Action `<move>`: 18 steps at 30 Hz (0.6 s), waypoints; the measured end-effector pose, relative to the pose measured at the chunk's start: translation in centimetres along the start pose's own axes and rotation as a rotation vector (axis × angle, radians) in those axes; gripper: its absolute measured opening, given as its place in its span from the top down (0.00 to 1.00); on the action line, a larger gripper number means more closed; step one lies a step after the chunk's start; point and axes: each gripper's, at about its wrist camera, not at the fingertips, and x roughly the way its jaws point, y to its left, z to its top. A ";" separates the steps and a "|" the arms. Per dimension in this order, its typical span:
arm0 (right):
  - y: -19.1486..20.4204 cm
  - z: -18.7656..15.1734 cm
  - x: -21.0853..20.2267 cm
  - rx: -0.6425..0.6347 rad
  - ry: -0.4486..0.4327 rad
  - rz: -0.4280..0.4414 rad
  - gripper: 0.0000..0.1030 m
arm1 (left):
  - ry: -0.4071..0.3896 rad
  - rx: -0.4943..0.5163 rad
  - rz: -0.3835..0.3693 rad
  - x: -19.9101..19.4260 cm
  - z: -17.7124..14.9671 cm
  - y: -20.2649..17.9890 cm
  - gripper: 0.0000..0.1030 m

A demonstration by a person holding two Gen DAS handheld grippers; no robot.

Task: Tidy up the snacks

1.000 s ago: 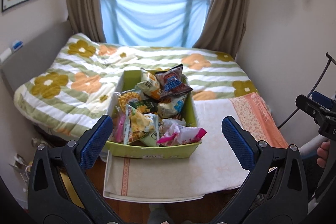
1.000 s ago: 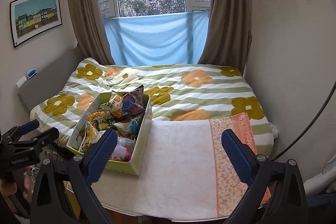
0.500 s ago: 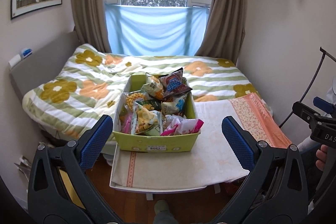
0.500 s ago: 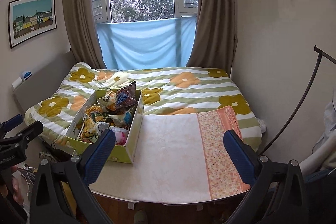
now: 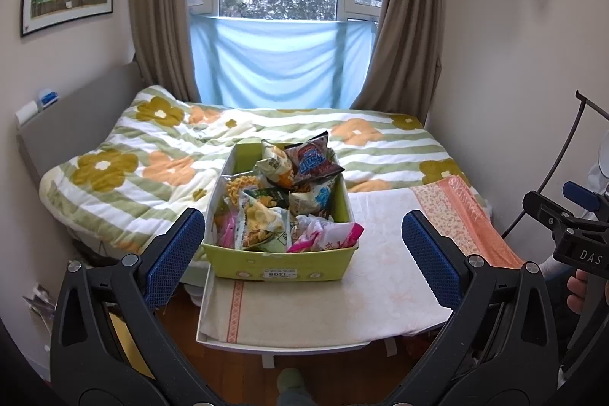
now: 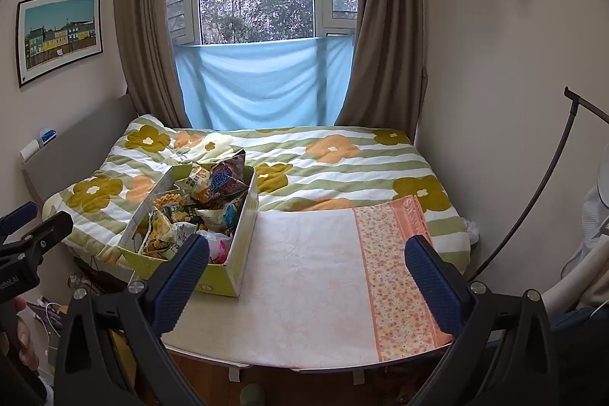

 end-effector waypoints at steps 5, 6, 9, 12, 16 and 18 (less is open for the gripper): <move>0.0 0.0 0.0 0.000 -0.001 0.001 0.01 | -0.002 0.007 0.002 0.1 0.1 -0.1 0.00; 0.0 0.0 0.0 -0.001 0.000 0.000 0.01 | -0.002 0.007 0.002 0.1 0.1 -0.1 0.00; 0.1 0.1 0.1 -0.003 0.001 0.002 0.01 | -0.001 0.008 0.003 0.2 0.1 -0.1 0.00; 0.1 0.2 0.1 -0.003 0.001 0.002 0.01 | -0.001 0.010 0.004 0.2 0.2 -0.1 0.00; 0.1 0.2 0.2 -0.003 0.002 0.002 0.01 | -0.007 0.014 0.009 0.3 0.4 -0.1 0.00; 0.1 0.2 0.1 -0.004 0.001 0.002 0.01 | -0.010 0.018 0.012 0.4 0.4 -0.2 0.00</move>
